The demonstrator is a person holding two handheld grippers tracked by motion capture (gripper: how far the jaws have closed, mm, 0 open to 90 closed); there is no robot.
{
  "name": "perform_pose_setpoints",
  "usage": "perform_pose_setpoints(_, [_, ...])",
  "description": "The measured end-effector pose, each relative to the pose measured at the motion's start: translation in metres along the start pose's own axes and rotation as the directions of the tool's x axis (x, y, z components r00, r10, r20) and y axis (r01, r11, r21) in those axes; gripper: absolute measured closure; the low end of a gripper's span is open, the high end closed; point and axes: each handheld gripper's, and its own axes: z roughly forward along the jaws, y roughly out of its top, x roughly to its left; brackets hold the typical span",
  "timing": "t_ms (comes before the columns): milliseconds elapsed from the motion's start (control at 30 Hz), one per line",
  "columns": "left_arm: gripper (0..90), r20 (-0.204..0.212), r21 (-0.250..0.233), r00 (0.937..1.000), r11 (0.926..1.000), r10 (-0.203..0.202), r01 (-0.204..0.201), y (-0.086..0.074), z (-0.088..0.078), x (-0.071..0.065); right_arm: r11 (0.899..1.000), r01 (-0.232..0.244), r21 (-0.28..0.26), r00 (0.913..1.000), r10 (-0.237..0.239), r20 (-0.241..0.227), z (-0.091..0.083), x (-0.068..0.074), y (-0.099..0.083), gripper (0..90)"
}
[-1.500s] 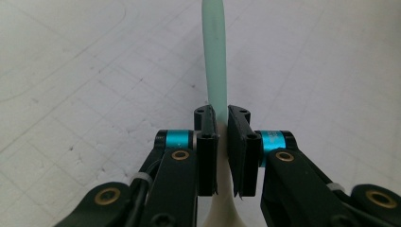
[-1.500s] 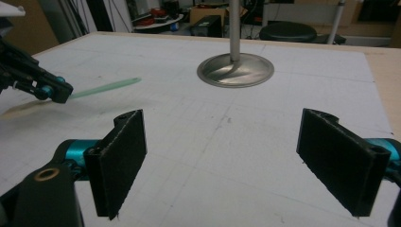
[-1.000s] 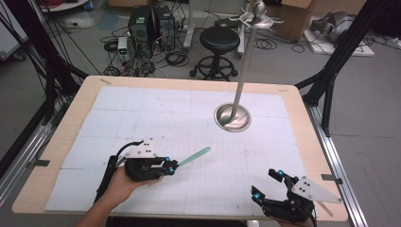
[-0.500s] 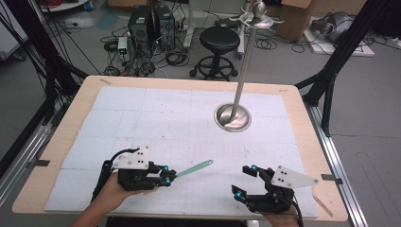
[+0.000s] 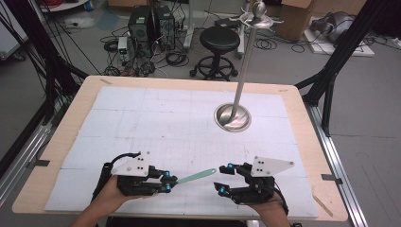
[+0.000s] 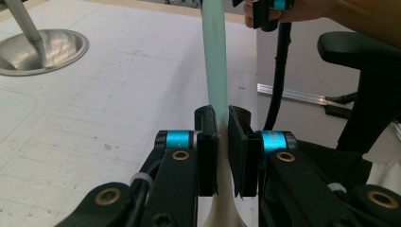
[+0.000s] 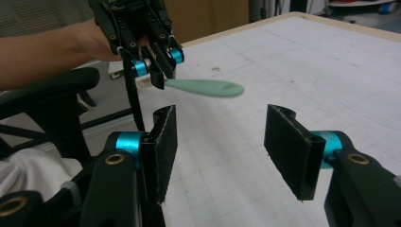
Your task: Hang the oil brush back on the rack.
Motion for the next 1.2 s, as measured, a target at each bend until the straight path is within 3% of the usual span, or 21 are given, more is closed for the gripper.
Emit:
perform_pose_setpoints(300, [81.9, 0.054, -0.002, 0.9984, 0.9999, 0.014, -0.014, 0.001, 0.004, -0.003, 0.999, 0.03, 0.024, 0.9951, -0.028, -0.095, 0.011, 0.0, 0.01, 54.0])
perform_pose_setpoints(433, [81.9, 0.073, -0.007, 0.997, 0.9997, 0.023, -0.023, 0.002, 0.004, -0.004, 0.998, 0.043, 0.044, 0.9866, -0.036, -0.159, 0.015, 0.001, 0.012, 61.3])
perform_pose_setpoints(633, [81.8, 0.114, -0.016, 0.993, 0.9995, 0.03, -0.029, 0.001, 0.006, -0.003, 0.997, 0.052, 0.057, 0.9776, -0.039, -0.207, 0.018, 0.003, 0.013, 68.2])
perform_pose_setpoints(1033, [81.6, 0.147, -0.017, 0.9886, 0.9993, 0.035, -0.033, 0.0, 0.008, -0.002, 0.995, 0.07, 0.077, 0.9678, -0.049, -0.247, 0.019, 0.006, 0.014, 74.4])
perform_pose_setpoints(1200, [81.3, 0.144, 0.003, 0.9882, 0.9986, 0.052, -0.053, -0.001, 0.011, -0.003, 0.993, 0.073, 0.094, 0.9694, -0.049, -0.241, 0.019, 0.009, 0.017, 75.3])
